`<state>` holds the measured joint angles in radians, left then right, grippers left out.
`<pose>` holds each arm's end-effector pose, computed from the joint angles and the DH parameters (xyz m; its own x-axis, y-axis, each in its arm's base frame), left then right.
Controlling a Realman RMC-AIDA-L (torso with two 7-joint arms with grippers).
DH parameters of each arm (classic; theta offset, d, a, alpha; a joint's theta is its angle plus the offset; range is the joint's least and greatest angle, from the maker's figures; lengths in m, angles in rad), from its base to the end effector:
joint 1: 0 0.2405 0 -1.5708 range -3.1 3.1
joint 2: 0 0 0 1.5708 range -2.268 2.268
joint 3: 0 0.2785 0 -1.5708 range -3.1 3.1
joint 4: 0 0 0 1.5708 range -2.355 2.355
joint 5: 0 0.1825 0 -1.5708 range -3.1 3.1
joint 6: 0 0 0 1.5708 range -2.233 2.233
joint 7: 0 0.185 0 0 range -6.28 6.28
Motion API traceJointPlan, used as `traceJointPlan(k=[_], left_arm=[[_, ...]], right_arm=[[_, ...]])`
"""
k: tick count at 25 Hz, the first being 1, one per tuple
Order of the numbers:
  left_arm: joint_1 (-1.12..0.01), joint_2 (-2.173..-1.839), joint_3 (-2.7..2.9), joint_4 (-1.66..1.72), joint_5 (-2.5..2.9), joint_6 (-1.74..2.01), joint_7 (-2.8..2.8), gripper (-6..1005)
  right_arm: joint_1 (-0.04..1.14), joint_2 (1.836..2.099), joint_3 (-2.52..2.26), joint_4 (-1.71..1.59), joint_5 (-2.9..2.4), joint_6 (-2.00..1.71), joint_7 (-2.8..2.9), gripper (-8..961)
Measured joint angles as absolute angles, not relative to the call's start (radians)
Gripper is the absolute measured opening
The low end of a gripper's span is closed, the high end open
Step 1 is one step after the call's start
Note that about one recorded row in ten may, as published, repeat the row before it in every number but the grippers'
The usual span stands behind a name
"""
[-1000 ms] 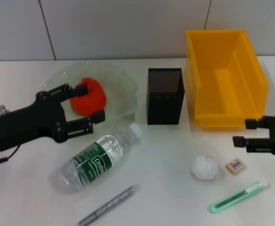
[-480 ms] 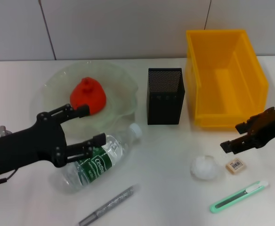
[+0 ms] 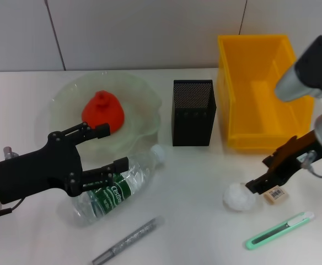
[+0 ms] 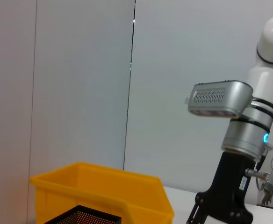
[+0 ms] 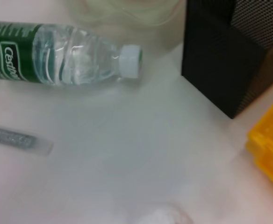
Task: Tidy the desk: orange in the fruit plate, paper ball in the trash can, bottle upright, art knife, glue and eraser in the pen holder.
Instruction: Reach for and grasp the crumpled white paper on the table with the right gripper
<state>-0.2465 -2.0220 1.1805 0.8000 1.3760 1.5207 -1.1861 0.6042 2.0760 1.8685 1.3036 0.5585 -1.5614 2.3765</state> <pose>-0.2390 0.2862 -0.0232 0.7454 0.0995 0.6592 0.3360 -0.9101 -0.2425 0.2328 0.3540 -0.0381 0.7799 -0.5922 0.2027 -0.4878 -0.7779 -0.3962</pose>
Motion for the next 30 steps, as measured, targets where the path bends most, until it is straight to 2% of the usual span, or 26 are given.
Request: traceJointPlan(k=[28, 30], left_arm=[[-0.254, -2.013, 1.17, 0.796, 1.374, 1.53, -1.187, 819], [-0.254, -2.013, 1.17, 0.797, 1.374, 1.528, -1.187, 819]], right_arm=[[0.651, 2.079, 1.797, 1.116, 0.612, -1.456, 2.405, 760], [0.65, 2.079, 1.791, 1.115, 0.612, -1.454, 2.405, 716]])
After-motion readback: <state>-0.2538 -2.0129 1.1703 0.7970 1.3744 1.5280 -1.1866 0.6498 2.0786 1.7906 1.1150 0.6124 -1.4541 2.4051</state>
